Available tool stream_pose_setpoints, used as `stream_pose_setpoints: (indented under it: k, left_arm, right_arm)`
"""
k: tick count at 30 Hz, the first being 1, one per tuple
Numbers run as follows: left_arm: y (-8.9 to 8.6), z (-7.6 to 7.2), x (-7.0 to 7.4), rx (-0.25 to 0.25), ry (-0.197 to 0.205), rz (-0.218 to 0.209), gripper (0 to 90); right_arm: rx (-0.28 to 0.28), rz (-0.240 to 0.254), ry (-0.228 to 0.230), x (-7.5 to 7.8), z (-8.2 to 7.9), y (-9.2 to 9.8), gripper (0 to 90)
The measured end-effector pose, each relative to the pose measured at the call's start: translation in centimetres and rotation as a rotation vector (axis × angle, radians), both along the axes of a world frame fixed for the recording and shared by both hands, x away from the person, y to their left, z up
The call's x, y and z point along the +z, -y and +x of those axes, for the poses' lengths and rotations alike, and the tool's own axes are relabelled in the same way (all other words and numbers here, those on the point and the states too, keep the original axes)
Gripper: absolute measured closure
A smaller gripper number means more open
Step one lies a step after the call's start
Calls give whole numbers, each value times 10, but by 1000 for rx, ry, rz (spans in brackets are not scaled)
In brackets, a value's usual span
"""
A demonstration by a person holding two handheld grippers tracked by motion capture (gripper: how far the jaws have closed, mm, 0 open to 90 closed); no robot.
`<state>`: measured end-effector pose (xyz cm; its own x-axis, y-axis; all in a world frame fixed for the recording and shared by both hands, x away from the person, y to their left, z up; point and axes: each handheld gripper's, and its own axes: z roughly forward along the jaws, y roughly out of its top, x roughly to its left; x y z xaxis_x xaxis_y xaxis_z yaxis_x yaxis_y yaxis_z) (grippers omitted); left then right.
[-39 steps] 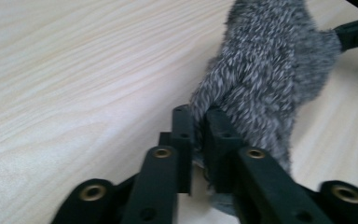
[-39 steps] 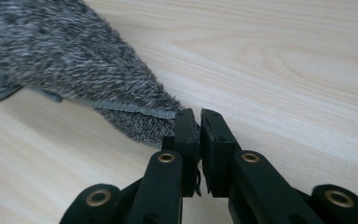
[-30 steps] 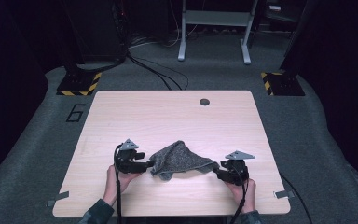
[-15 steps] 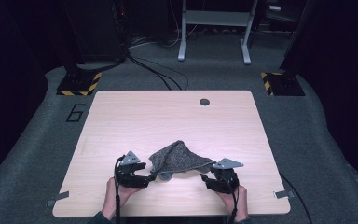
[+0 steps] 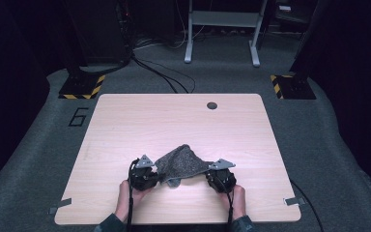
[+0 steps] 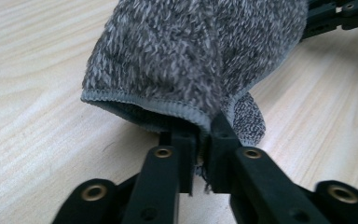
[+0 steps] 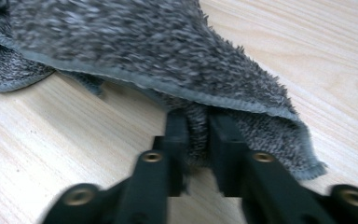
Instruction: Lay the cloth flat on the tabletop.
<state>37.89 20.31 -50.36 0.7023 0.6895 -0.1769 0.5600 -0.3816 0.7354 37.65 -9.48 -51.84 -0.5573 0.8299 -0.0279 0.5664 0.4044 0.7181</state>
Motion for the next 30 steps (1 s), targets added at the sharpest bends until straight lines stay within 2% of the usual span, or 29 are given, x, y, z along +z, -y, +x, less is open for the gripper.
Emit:
stream_pose_setpoints:
  k: [3,4,6,8,12,13,15,17,18,20,21,22,23,24,26,27,28,30]
  left_arm:
    - [-7,0,8,4,6,-30,863]
    - [-9,0,11,15,-1,-53,866]
    - [-15,1,18,29,8,-70,869]
    - [-18,3,23,37,19,-69,870]
    - [-22,10,34,46,26,-86,871]
    - [-23,13,37,47,27,-98,871]
    - [-23,19,41,56,33,-113,870]
    - [-23,31,44,68,39,-124,870]
    - [-21,37,43,79,40,-115,869]
    - [-16,51,38,107,29,-115,864]
    - [-13,57,34,126,32,-93,842]
    - [-12,63,31,139,29,-81,766]
    - [-12,67,28,165,14,-90,691]
    - [-12,68,26,183,-4,-114,577]
    - [-15,66,25,197,2,-117,400]
    - [-15,62,25,201,19,-107,347]
    - [-17,58,27,183,38,-85,328]
    - [-15,47,30,176,72,-68,295]
  right_arm:
    - [10,-4,-10,2,-4,3,855]
    - [14,-1,-17,3,-6,5,859]
    - [19,4,-19,4,-10,10,861]
    - [36,14,-17,5,-14,17,863]
    - [28,5,-25,10,-21,26,863]
    - [41,1,-22,11,-21,28,863]
    - [27,-6,-24,15,-24,32,862]
    - [16,-26,-2,18,-22,36,861]
    - [-6,-31,-1,20,-20,39,859]
    - [-25,-7,8,21,-8,46,854]
    - [-51,2,6,21,-2,47,838]
    - [-63,-5,-4,21,5,48,801]
    - [-86,-6,-9,22,9,48,746]
    - [-90,-3,-14,22,12,47,705]
    - [-90,-1,-9,26,11,45,624]
    - [-87,13,-9,27,8,44,579]
    - [-72,10,2,28,6,44,578]
    - [-44,35,2,30,1,41,549]
